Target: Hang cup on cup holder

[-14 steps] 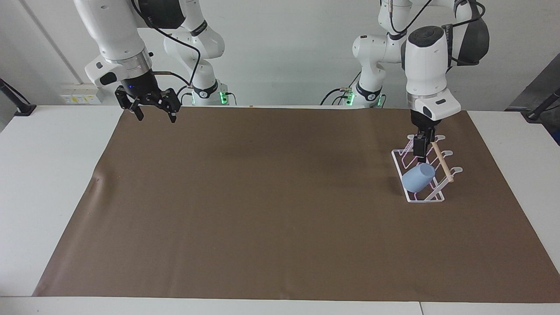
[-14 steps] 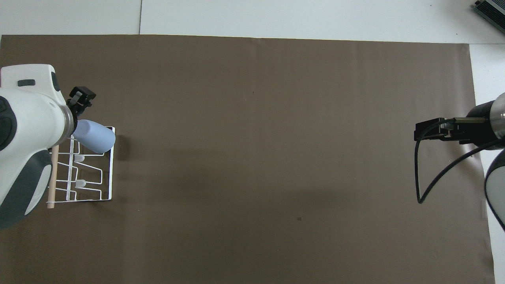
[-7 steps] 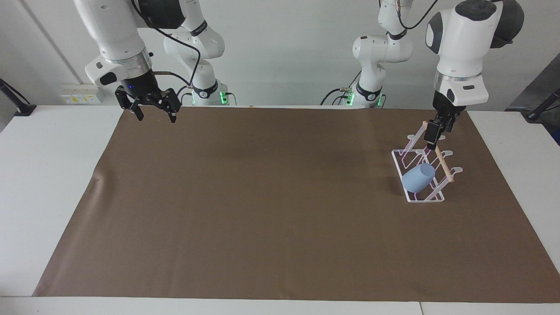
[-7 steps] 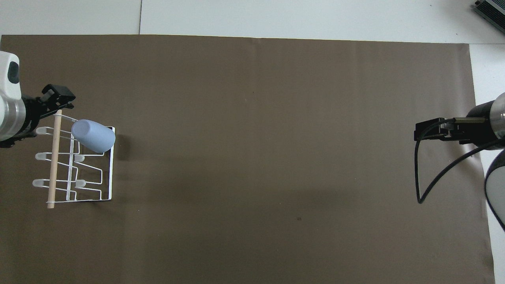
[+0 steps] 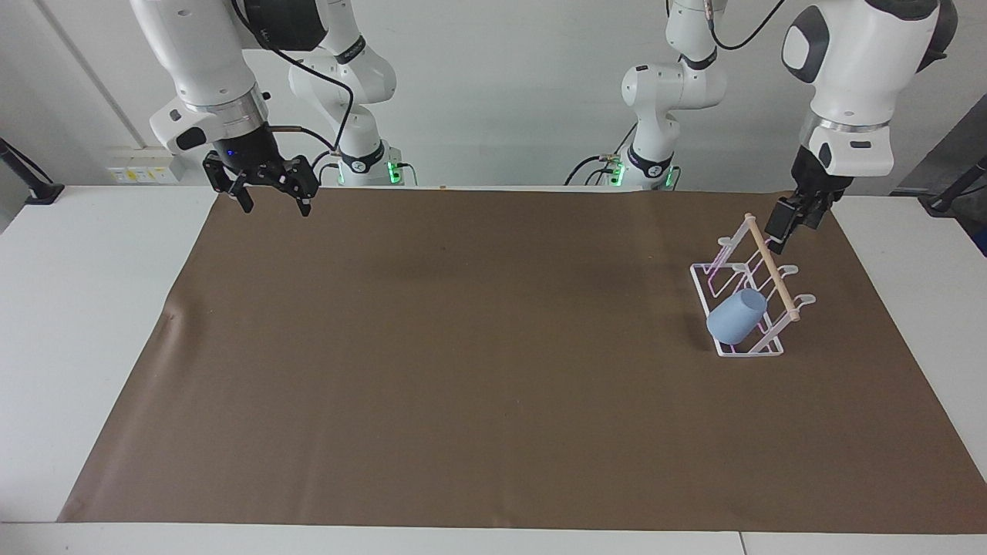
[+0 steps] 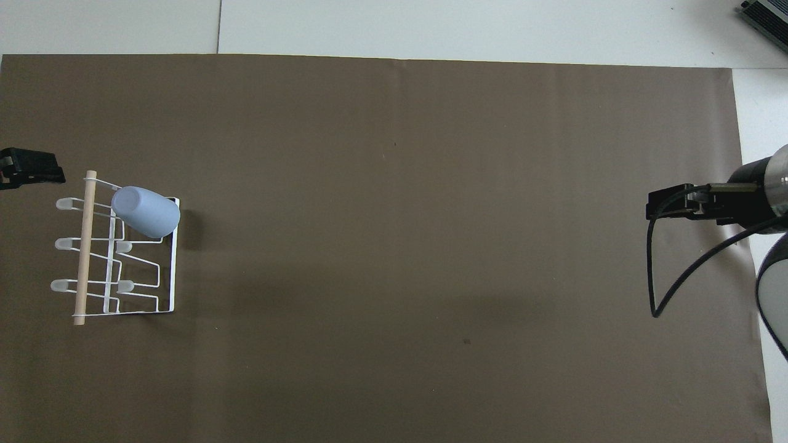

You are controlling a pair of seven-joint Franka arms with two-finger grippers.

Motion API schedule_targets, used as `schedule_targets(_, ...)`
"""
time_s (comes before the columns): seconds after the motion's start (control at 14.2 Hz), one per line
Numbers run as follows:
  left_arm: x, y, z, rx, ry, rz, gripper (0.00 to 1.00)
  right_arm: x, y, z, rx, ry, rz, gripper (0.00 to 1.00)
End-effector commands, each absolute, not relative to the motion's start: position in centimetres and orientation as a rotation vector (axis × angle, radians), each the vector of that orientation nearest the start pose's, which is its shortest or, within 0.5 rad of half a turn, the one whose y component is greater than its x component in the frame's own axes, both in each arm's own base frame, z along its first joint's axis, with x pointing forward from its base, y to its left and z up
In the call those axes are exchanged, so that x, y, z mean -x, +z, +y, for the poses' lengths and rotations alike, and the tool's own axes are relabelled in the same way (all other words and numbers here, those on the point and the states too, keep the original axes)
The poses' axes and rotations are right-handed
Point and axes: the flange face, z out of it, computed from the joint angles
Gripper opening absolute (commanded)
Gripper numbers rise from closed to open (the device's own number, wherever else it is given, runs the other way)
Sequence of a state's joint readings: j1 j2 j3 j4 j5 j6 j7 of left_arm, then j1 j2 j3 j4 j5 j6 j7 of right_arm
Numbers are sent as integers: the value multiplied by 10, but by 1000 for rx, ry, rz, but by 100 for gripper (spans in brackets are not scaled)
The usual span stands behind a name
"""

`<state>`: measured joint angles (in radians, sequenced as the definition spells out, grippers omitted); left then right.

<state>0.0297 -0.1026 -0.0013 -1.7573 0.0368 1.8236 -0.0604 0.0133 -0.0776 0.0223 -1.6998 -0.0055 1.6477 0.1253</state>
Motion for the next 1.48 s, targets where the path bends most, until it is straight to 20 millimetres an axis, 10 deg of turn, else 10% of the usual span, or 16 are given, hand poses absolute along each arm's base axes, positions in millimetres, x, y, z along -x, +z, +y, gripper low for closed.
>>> schedule_targets(0.0, -543, 622, 35, 3093, -221, 208, 100, -532, 616, 17, 3153, -31, 108, 100)
schedule_targets(0.63, -529, 611, 19, 3113, -42, 271, 100, -532, 616, 17, 3153, -31, 108, 100)
schedule_targets(1.41, -558, 624, 7, 3131, 79, 287, 100, -532, 616, 17, 3153, -31, 108, 100)
